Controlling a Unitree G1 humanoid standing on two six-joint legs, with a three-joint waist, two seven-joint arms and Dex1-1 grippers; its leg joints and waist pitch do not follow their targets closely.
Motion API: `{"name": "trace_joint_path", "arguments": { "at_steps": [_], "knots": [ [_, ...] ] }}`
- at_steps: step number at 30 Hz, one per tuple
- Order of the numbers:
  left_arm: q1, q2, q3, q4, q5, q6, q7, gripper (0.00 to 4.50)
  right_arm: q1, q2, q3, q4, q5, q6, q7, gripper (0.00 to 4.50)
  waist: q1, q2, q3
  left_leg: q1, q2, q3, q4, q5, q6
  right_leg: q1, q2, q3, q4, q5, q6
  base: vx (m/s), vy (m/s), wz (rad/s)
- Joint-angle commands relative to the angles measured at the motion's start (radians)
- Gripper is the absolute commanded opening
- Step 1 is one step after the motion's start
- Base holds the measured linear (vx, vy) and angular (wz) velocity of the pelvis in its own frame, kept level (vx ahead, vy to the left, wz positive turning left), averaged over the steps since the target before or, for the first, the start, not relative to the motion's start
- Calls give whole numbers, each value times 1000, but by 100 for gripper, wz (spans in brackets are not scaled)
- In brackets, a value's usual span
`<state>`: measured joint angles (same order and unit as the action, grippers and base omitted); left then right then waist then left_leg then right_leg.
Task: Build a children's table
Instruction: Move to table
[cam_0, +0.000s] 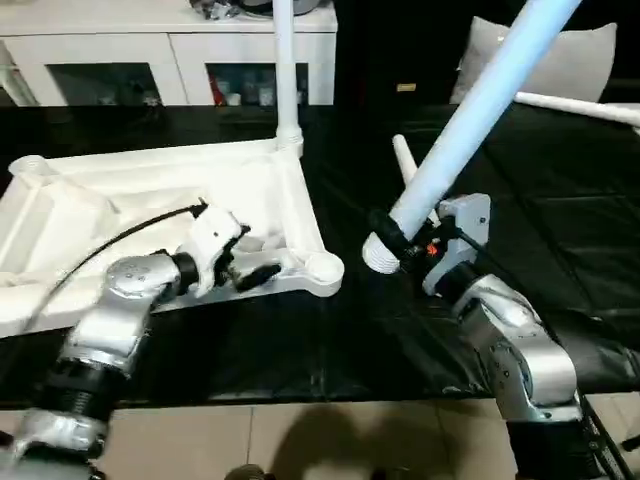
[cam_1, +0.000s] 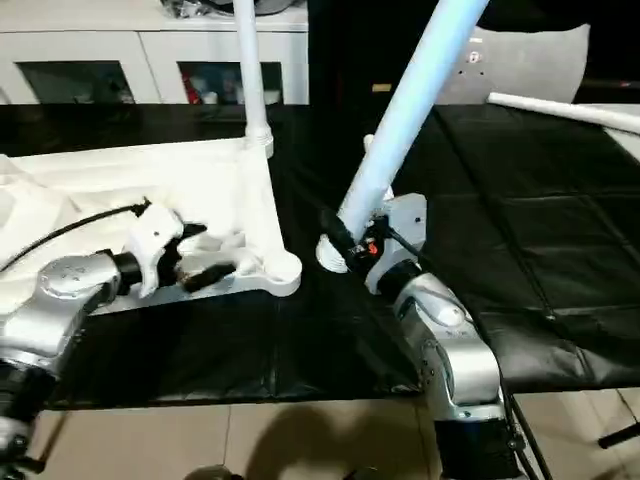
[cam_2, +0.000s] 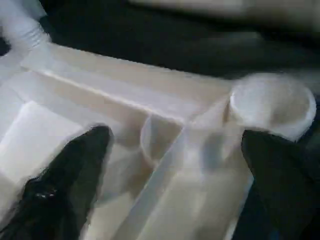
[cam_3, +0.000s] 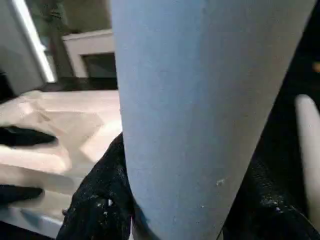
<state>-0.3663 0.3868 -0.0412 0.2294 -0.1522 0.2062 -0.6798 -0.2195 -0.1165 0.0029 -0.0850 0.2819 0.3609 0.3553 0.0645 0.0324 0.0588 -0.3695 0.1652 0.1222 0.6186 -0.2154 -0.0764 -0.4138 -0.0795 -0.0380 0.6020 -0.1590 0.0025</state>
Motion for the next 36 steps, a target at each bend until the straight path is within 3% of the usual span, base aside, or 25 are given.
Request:
{"name": "trace_joint_path", "arguments": {
  "at_steps": [1,2,3,5,6,7,9,10,11,13,19,20,21,22,23,24,25,26,27,28,29,32,34,36],
  "knots": [
    [54,-69,78,-100,-74,33,136,450,18,19,-17,-51,2,49,-63,188,3,8,-67,-5,37,7,-94,-204,-25,66,-52,31,-50,-153,-245,0,0,0],
    [71,-88,91,-121,-82,36,163,450,23,24,-18,-57,-5,46,-77,188,4,9,-65,-6,37,7,-94,-211,-21,65,-53,31,-54,-180,-240,0,0,0],
    [145,-150,127,-197,-83,45,264,450,40,27,-3,-73,-52,21,-115,188,2,4,-66,-7,39,8,-96,-228,-18,64,-52,31,-57,-235,-220,0,0,0],
    [190,-175,134,-241,-59,42,311,450,46,11,25,-73,-111,-13,-127,188,-5,-5,-59,-10,35,11,-98,-252,-12,58,-46,30,-75,-347,-163,0,0,0],
    [222,-190,133,-274,-35,33,340,450,50,-4,48,-68,-169,-52,-141,188,-5,-5,-59,-10,35,11,-98,-252,-12,58,-46,30,-75,-347,-163,0,0,0],
    [255,-203,126,-320,-3,42,366,450,54,-14,60,-61,-192,-69,-142,188,-6,-8,-57,-8,39,12,-99,-265,-14,52,-45,32,-83,-401,-127,0,0,0],
    [274,-213,120,-347,6,49,377,450,60,-9,54,-65,-167,-54,-131,188,-3,-3,-55,-3,35,13,-99,-291,-6,42,-42,32,-90,-469,-98,0,0,0],
    [319,-240,107,-411,14,58,411,450,76,10,34,-90,-80,-8,-92,188,-2,-17,-53,-6,38,9,-101,-295,3,45,-44,32,-88,-487,-85,0,0,0],
    [337,-253,103,-438,16,64,429,450,83,18,26,-103,-44,9,-76,188,-1,-14,-52,-7,41,9,-103,-299,6,42,-44,32,-92,-497,-76,0,0,0],
    [362,-266,92,-478,20,86,459,450,86,22,26,-111,-17,28,-58,188,0,-24,-54,-9,41,8,-103,-289,8,39,-41,30,-92,-477,-71,0,0,0],
    [369,-266,92,-502,29,100,486,450,83,18,39,-94,-33,14,-49,188,5,-25,-61,-11,41,9,-103,-224,-1,46,-38,31,-76,-306,-97,0,0,0],
    [368,-263,96,-506,29,107,487,450,83,20,44,-92,-38,14,-46,188,16,-13,-62,-59,12,-40,-113,-172,96,91,-61,-29,-63,-246,-116,0,0,0],
    [369,-265,97,-513,32,113,488,450,83,20,45,-93,-36,16,-44,188,11,-16,-67,-51,5,-48,-100,-134,145,81,-65,-39,-70,-202,-135,3,-19,35],
    [370,-266,98,-517,35,117,489,450,85,20,46,-96,-34,17,-43,188,3,-9,-64,-58,-3,-63,-86,-89,215,89,-73,-56,-71,-169,-184,3,-8,60],
    [370,-267,99,-521,37,121,490,450,86,21,44,-97,-30,17,-41,188,0,-6,-62,-67,-5,-77,-83,-62,243,97,-76,-70,-71,-174,-207,3,-8,60],
    [371,-267,97,-524,38,125,492,450,86,20,43,-98,-28,15,-40,188,6,0,-63,-66,-7,-85,-82,-56,243,102,-75,-79,-69,-185,-212,11,-9,53],
    [372,-260,86,-533,43,136,498,450,90,22,32,-103,-13,16,-42,188,-3,16,-73,-12,35,-59,-67,-67,202,64,-62,-43,-79,-196,-201,38,-21,19],
    [372,-257,82,-534,44,137,497,450,91,23,29,-105,-11,17,-44,188,10,4,-59,-37,45,-48,-85,-93,121,82,-62,-30,-68,-162,-199,38,-21,19],
    [372,-256,81,-534,44,137,497,450,92,23,28,-105,-11,17,-45,188,15,-1,-57,-35,45,-44,-93,-151,87,81,-61,-30,-70,-200,-182,0,0,0],
    [369,-257,77,-532,45,138,502,450,95,19,23,-108,-16,13,-48,188,24,7,-58,-27,46,-42,-97,-229,34,78,-65,-26,-73,-245,-163,0,0,0],
    [368,-258,77,-531,45,139,503,450,96,18,22,-108,-16,13,-49,188,24,6,-54,-25,47,-39,-107,-301,-4,74,-62,-25,-77,-290,-143,0,0,0],
    [363,-258,72,-530,49,142,501,450,97,15,17,-107,-18,12,-50,188,17,-3,-48,-22,43,-26,-114,-407,-47,67,-65,-18,-90,-435,-85,0,0,0],
    [359,-261,67,-530,49,147,497,450,98,12,13,-104,-22,10,-52,188,16,-4,-47,-14,40,-22,-114,-431,-49,59,-65,-14,-100,-515,-53,0,0,0],
    [358,-265,66,-532,46,154,502,450,98,9,12,-102,-23,8,-53,188,14,-4,-51,-13,39,-20,-112,-409,-44,58,-66,-11,-103,-522,-41,0,0,0]
  ]
}}
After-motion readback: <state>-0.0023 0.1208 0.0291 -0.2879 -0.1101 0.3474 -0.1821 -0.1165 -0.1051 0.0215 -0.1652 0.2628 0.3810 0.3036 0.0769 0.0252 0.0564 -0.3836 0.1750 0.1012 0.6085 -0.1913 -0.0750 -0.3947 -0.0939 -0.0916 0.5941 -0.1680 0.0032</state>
